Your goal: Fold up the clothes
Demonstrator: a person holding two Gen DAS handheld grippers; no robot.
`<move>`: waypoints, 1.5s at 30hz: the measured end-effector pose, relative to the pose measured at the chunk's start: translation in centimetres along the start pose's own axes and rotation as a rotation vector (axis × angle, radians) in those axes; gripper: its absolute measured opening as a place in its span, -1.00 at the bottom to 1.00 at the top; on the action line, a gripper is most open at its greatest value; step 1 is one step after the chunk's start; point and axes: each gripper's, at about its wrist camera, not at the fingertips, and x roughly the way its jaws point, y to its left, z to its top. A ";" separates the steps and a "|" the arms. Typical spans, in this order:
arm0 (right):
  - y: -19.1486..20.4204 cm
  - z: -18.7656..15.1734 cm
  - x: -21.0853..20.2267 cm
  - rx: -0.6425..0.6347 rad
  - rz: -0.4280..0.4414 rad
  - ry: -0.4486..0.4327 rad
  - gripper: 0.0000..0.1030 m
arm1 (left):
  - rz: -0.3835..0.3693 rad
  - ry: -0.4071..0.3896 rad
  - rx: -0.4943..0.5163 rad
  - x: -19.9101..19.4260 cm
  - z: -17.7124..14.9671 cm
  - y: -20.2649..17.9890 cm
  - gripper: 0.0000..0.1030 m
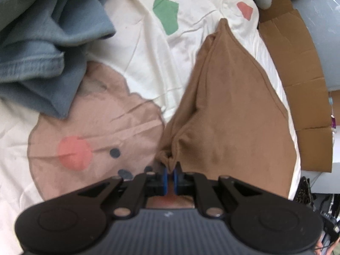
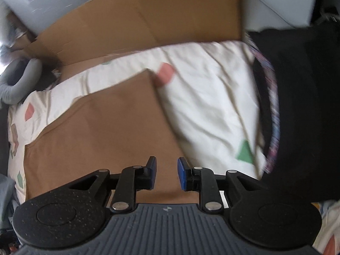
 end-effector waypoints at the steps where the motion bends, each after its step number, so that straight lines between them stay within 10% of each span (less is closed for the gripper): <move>1: 0.9 0.3 0.2 -0.019 0.004 -0.002 -0.54 | 0.001 0.000 0.008 -0.1 0.2 -0.2 -0.89; 20: 18.2 -1.2 7.3 -0.382 0.104 0.137 -0.54 | -0.083 -0.059 0.002 -0.8 -0.2 -0.5 -0.89; 45: 17.9 -14.1 11.9 -0.550 0.145 0.417 -0.70 | -0.134 -0.097 0.009 -2.8 -1.9 -1.6 -0.89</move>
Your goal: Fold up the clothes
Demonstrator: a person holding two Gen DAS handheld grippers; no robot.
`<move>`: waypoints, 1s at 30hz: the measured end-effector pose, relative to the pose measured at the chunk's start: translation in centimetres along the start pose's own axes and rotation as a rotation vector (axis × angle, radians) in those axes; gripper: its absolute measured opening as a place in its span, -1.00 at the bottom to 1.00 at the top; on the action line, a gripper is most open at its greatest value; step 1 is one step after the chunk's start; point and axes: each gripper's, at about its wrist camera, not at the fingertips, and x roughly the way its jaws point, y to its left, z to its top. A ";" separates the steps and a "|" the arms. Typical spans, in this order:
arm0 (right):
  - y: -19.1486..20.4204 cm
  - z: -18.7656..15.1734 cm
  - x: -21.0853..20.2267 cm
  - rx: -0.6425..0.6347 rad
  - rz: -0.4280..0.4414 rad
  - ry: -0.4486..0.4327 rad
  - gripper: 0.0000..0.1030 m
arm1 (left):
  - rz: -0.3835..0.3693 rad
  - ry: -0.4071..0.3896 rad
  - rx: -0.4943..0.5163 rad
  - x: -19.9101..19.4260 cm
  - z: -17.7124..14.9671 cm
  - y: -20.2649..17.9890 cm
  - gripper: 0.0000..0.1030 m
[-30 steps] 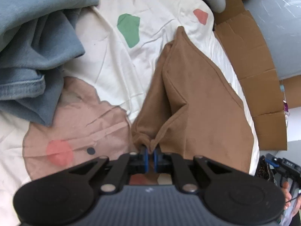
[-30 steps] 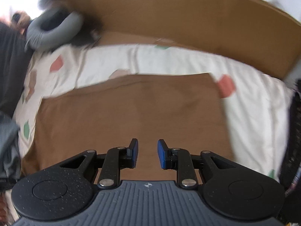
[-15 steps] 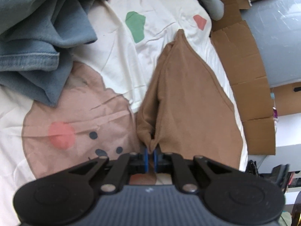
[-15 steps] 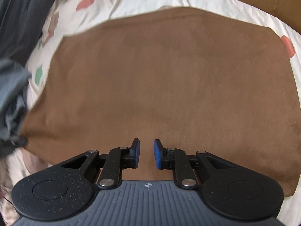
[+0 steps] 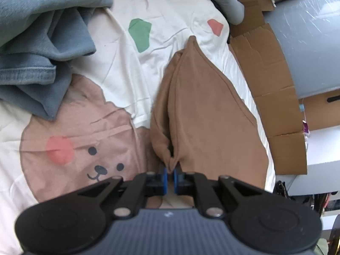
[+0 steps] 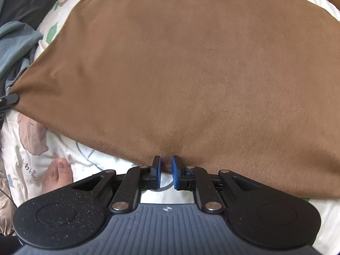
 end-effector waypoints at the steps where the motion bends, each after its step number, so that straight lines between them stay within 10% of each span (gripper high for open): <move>1: 0.0 0.2 0.2 0.003 -0.005 0.005 -0.71 | 0.003 0.001 0.000 0.0 0.0 0.0 -0.89; 30: -2.6 13.1 1.5 0.163 -0.116 -0.177 -0.68 | 0.028 0.032 -0.102 2.4 -0.4 3.9 -0.86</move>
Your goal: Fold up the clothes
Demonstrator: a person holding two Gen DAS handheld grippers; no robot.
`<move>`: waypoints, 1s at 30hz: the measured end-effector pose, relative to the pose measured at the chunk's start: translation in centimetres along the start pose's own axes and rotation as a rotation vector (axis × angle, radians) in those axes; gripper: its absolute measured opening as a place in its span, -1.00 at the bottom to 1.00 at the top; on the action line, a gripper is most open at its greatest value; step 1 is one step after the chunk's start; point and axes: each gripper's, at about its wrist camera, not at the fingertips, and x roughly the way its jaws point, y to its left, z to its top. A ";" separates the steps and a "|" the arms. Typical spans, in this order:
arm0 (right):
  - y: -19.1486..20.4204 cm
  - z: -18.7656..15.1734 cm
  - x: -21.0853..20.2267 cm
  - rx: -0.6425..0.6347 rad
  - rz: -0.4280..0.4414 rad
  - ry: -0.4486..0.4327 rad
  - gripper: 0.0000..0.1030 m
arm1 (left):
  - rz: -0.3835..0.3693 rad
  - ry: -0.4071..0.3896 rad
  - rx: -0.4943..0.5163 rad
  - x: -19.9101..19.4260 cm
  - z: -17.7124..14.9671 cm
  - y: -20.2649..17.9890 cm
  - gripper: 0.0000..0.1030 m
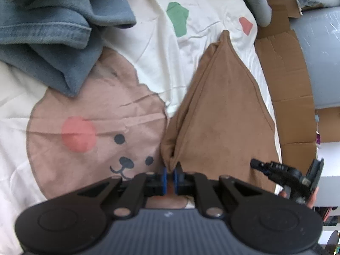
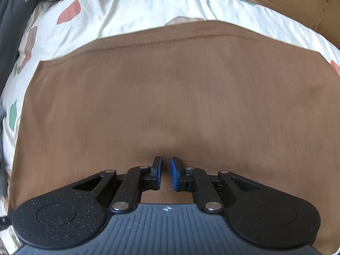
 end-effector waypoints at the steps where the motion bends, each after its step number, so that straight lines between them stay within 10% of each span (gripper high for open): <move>1: 0.1 0.6 0.3 -0.001 -0.001 -0.002 -0.68 | -0.002 0.000 0.002 0.0 0.0 0.0 -0.86; 30: 0.5 13.0 4.0 0.062 -0.059 -0.078 -0.67 | -0.083 -0.018 -0.042 -1.2 0.2 -0.4 -0.85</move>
